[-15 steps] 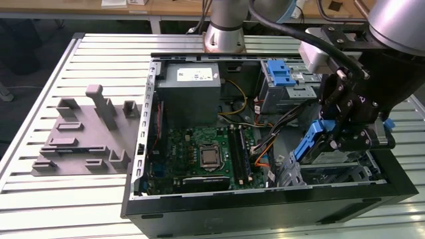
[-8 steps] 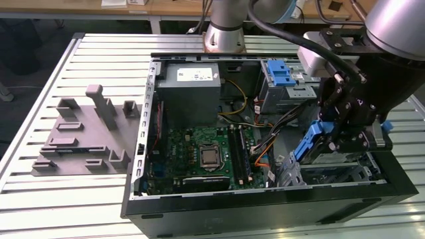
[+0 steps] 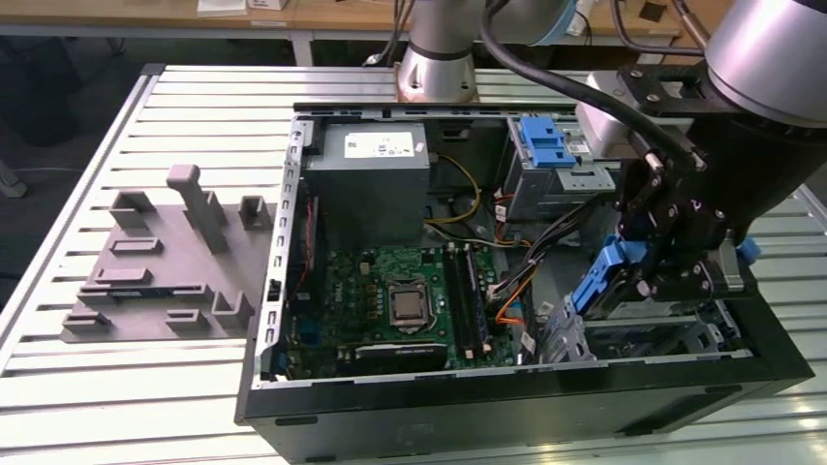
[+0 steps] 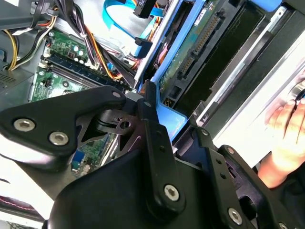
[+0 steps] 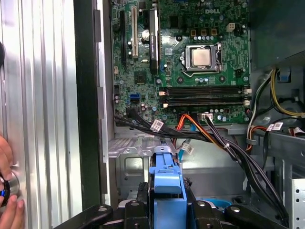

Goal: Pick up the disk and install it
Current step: 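Insert the disk into the insertion slot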

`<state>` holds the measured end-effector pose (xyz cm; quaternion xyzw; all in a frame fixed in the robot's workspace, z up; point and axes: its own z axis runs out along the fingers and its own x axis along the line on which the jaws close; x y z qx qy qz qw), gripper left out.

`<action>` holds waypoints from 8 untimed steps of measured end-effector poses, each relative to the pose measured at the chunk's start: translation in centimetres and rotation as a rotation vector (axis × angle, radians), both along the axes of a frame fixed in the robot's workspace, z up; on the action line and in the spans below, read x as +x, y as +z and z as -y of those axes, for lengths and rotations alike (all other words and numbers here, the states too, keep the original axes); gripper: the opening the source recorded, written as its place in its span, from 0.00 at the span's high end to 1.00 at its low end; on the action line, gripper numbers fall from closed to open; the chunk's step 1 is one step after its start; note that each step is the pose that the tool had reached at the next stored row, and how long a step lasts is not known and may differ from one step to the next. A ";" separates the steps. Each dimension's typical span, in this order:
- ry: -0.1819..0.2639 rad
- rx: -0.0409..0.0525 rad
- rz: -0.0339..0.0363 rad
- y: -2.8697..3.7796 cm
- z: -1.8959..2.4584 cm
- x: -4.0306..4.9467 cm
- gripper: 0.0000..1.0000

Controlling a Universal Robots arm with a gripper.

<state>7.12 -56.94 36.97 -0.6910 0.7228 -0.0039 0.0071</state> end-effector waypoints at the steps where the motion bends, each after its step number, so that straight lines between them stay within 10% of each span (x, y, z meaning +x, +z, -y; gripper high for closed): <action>1: 0.000 -0.0001 0.0000 -0.06 0.00 0.00 0.64; 8: 0.000 0.0000 0.0000 -0.54 0.04 0.00 0.64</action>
